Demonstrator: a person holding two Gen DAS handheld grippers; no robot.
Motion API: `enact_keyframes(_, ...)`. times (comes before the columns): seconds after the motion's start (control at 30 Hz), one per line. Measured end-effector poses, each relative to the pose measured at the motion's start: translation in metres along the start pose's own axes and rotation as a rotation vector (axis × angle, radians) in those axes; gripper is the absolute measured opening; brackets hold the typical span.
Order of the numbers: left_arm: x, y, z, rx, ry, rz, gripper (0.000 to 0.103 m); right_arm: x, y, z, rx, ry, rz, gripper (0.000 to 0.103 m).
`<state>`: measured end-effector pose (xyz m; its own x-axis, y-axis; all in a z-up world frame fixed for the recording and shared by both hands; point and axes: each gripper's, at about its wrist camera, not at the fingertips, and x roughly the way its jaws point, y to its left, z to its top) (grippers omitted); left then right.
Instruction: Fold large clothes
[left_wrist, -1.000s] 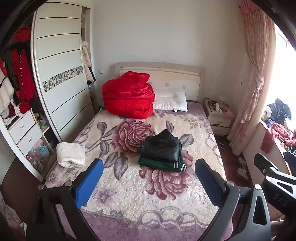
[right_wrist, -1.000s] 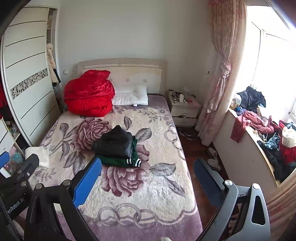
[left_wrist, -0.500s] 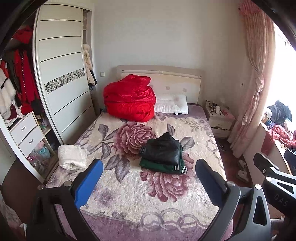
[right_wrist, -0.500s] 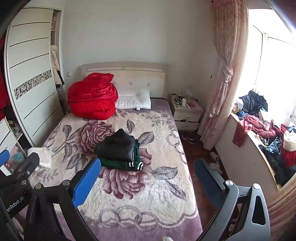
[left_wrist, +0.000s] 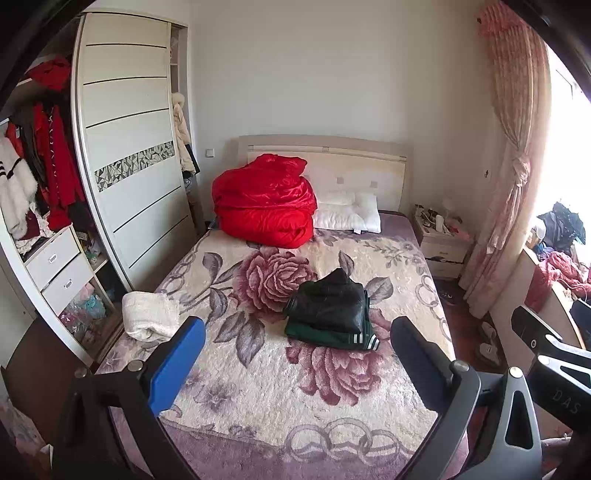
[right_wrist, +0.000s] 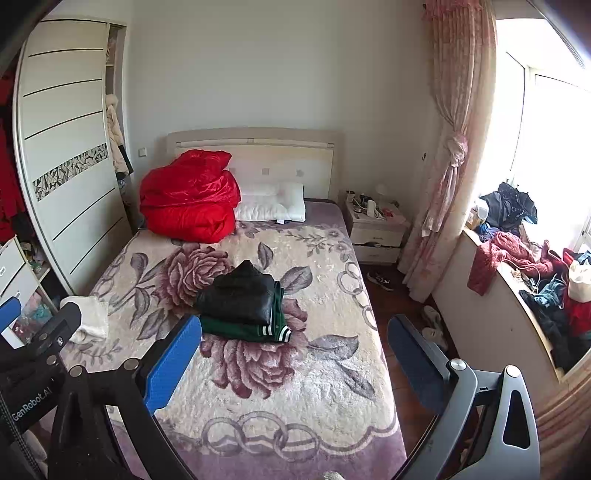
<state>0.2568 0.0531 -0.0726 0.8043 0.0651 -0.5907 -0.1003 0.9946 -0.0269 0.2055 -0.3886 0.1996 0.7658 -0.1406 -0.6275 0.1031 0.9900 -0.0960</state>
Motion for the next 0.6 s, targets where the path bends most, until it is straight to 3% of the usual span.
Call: enact_keyframes(0.6,-0.0074,0.0035,0.0018,-0.001,-0.018,0.012,0.103,-0.008,-0.003,-0.0007,-0.006,-0.014,0.006,0.102)
